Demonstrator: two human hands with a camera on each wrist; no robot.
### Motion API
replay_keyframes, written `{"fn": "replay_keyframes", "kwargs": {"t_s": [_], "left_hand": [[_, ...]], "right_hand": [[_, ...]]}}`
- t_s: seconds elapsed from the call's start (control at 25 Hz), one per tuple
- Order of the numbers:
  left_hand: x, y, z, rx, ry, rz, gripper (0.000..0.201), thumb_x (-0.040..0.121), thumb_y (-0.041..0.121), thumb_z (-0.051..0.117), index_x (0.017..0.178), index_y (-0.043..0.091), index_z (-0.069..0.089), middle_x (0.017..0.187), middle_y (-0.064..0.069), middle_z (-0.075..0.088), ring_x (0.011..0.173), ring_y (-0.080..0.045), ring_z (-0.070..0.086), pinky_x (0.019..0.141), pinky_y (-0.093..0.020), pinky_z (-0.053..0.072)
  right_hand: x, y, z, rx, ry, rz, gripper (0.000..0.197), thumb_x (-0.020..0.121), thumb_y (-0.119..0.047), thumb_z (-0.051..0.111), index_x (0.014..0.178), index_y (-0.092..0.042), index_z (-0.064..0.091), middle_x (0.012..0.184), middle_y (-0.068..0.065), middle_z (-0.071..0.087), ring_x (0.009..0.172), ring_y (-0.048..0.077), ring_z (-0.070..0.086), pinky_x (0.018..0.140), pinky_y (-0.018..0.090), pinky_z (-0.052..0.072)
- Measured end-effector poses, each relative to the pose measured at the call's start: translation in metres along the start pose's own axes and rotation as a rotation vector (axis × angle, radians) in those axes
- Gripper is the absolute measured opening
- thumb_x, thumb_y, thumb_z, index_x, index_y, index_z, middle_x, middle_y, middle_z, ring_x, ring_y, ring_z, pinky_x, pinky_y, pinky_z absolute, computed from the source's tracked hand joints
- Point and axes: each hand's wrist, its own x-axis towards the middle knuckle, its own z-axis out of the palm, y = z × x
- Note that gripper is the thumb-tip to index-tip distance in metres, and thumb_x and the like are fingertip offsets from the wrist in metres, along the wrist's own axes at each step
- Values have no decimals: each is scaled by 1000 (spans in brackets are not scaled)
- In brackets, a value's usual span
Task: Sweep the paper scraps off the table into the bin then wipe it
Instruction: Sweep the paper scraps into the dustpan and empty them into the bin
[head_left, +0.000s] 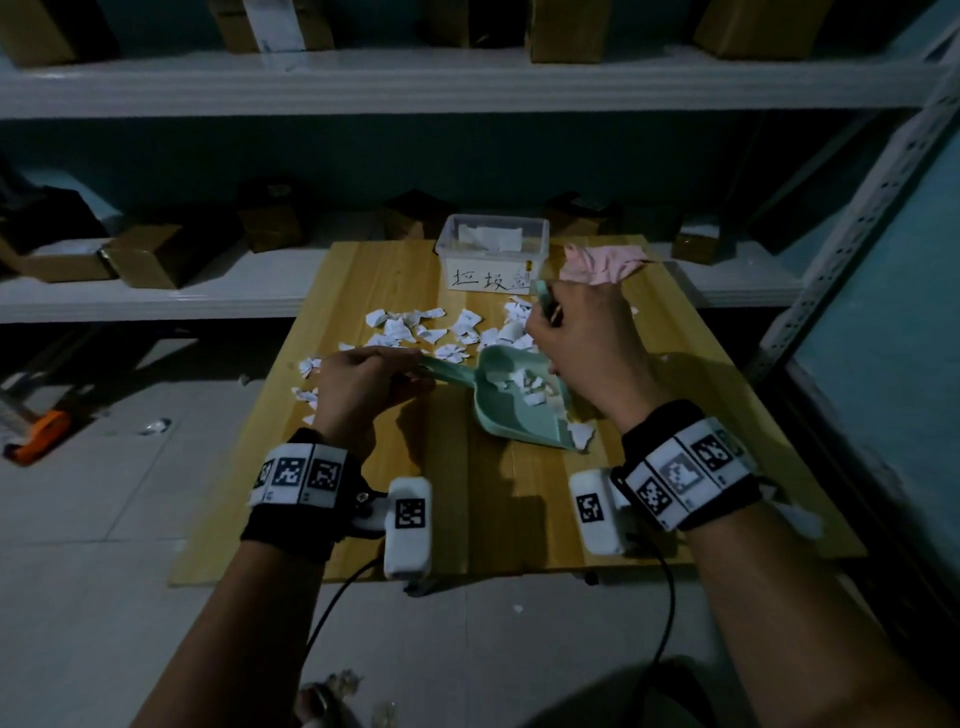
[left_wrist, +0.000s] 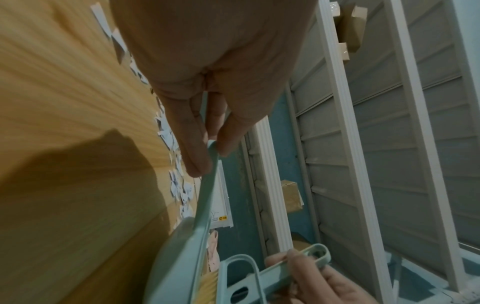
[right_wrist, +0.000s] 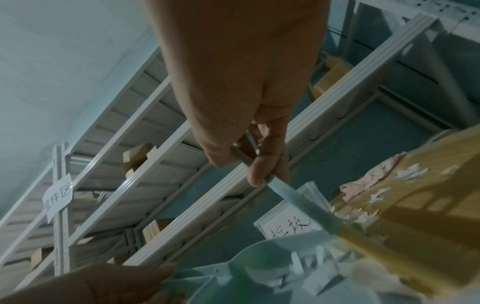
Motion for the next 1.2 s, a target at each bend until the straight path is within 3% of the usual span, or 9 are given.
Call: {"fn": "replay_keyframes", "kwargs": {"t_s": [0.12, 0.2, 0.4, 0.56, 0.72, 0.84, 0.96, 1.08, 1.2], "left_hand": [[1, -2, 3, -13, 13, 18, 11, 92, -4, 58, 89, -4, 69, 90, -20, 70, 74, -25, 70, 66, -27, 62], [2, -2, 4, -16, 25, 12, 11, 92, -4, 59, 88, -4, 69, 89, -21, 70, 73, -25, 69, 65, -26, 62], [4, -3, 5, -6, 18, -25, 9, 92, -2, 59, 90, -3, 68, 91, -20, 69, 72, -24, 69, 62, -24, 61], [3, -2, 6, -31, 1, -46, 10, 93, -1, 57, 92, -5, 66, 94, -20, 67, 73, -23, 67, 63, -24, 60], [4, -2, 3, -92, -2, -71, 11, 94, -1, 56, 88, -4, 65, 95, -20, 67, 76, -24, 67, 65, -25, 61], [6, -3, 1, -164, -10, -106, 13, 95, -2, 54, 88, -4, 64, 94, -19, 69, 78, -24, 69, 71, -28, 60], [9, 0, -1, -236, -22, -149, 11, 95, 0, 53, 94, -5, 64, 98, -20, 69, 83, -24, 70, 75, -30, 60], [12, 3, -6, -321, -44, -179, 14, 97, 3, 51, 104, -2, 61, 107, -18, 68, 90, -22, 70, 74, -25, 61], [19, 6, -5, -430, -38, -141, 31, 99, 4, 48, 128, -2, 54, 115, -14, 65, 89, -14, 67, 72, -17, 59]], "right_hand": [[4, 3, 0, 52, 40, 35, 23, 97, -25, 53, 85, -10, 65, 77, 7, 66, 61, 19, 67, 54, 42, 58], [5, 2, -1, 67, 65, 44, 24, 96, -25, 53, 80, -10, 64, 74, 8, 66, 59, 21, 67, 52, 43, 56], [4, -6, -4, 180, 68, 65, 23, 99, -24, 54, 83, -11, 64, 72, 3, 67, 50, 6, 67, 41, 17, 50], [4, -4, -11, 271, 121, 113, 19, 100, -24, 53, 88, -12, 62, 74, -1, 66, 53, -2, 66, 45, 14, 51], [6, 7, -32, 334, 269, 218, 17, 99, -25, 54, 82, -27, 55, 70, -10, 60, 60, -9, 65, 50, 14, 54], [9, 24, -47, 345, 329, 283, 14, 98, -25, 55, 93, -14, 64, 78, -7, 66, 58, -9, 65, 46, 8, 48], [9, 38, -56, 328, 380, 312, 22, 99, -23, 55, 95, -5, 67, 78, 1, 68, 51, -11, 62, 41, 5, 42], [8, 46, -62, 300, 405, 326, 23, 99, -22, 53, 92, -5, 66, 73, 2, 65, 46, -15, 57, 38, 4, 37], [6, 50, -64, 284, 402, 331, 23, 100, -23, 52, 91, -6, 65, 68, -5, 61, 46, -17, 56, 39, 3, 38]]}}
